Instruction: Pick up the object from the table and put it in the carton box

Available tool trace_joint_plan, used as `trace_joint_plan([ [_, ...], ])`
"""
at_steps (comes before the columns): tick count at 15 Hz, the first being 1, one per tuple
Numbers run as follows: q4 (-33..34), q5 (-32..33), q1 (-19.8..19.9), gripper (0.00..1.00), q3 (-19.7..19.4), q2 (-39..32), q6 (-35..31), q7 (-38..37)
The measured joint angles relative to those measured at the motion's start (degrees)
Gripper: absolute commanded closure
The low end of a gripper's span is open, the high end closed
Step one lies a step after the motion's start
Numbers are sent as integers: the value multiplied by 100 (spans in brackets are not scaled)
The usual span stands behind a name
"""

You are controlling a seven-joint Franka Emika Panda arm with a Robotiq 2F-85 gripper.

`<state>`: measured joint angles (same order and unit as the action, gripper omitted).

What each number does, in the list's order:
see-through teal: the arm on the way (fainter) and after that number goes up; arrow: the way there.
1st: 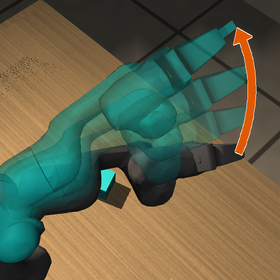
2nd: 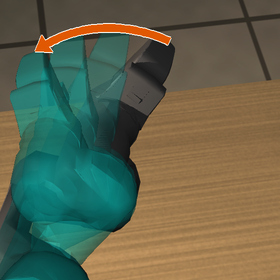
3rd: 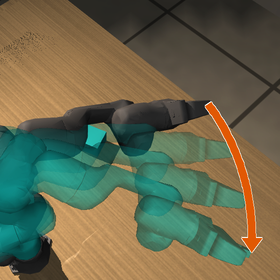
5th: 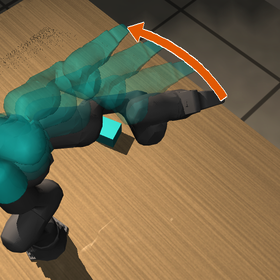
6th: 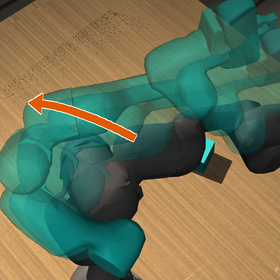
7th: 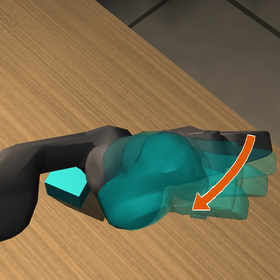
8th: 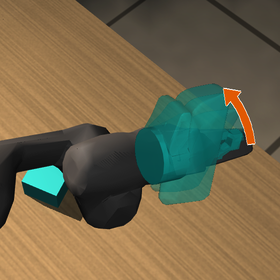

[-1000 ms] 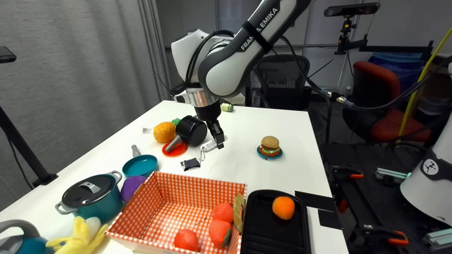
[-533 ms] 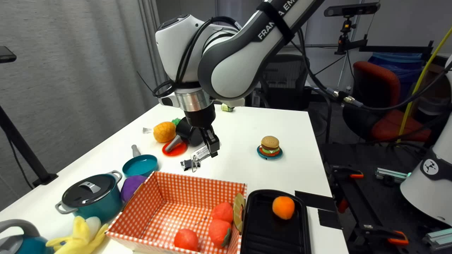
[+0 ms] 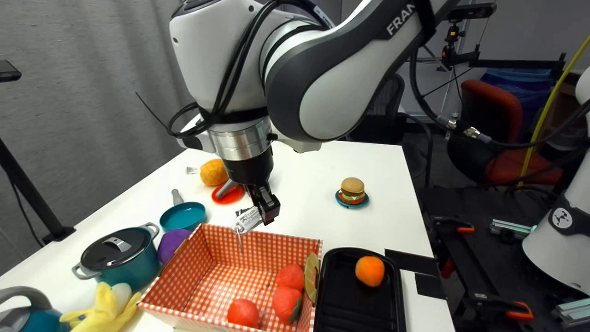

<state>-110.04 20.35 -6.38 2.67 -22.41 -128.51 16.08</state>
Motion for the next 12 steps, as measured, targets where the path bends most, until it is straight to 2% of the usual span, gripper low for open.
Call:
trace_joint_plan([
  [4,-99,103,-201,84,60,110,0,-248],
  [5,-143,114,-229,72,67,122,0,-297],
  [6,-181,124,-247,84,70,123,0,-347],
  [7,-232,133,-253,84,70,123,0,-388],
  [8,-289,140,-253,51,69,121,0,-419],
  [9,-351,143,-252,32,62,120,1,-451],
  [12,-538,150,-248,10,18,115,5,-554],
])
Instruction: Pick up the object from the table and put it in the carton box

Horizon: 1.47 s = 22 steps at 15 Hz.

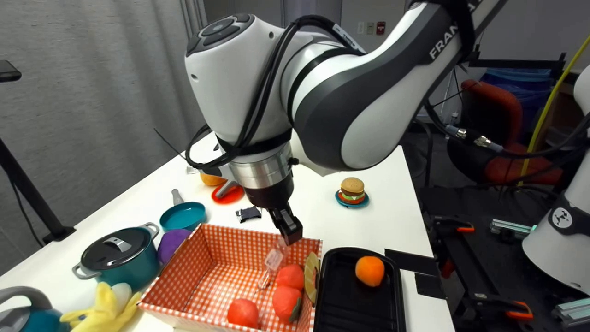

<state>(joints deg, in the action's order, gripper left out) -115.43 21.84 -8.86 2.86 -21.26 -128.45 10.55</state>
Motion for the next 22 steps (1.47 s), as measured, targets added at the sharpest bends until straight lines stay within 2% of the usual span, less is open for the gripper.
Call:
trace_joint_plan([
  [2,-87,10,2,0,-45,-6,2,-52],
  [13,-202,20,11,0,-112,147,17,-101],
  [22,-273,20,-15,0,93,964,26,-313],
])
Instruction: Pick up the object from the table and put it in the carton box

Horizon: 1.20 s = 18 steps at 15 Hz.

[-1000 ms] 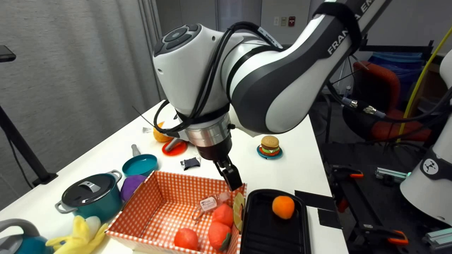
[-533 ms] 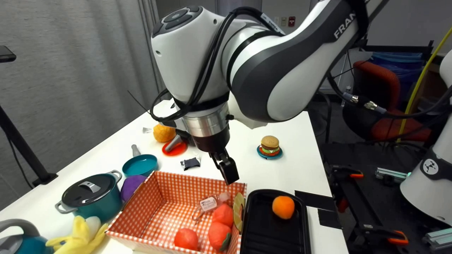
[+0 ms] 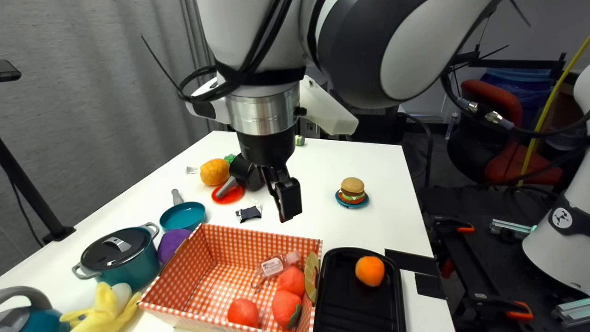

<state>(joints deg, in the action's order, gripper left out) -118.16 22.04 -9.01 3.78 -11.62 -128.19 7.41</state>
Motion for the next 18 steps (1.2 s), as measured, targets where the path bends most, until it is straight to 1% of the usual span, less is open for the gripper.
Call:
trace_joint_plan([
  [8,-521,0,0,0,130,803,27,-238],
  [18,-510,0,3,0,134,742,21,-238],
])
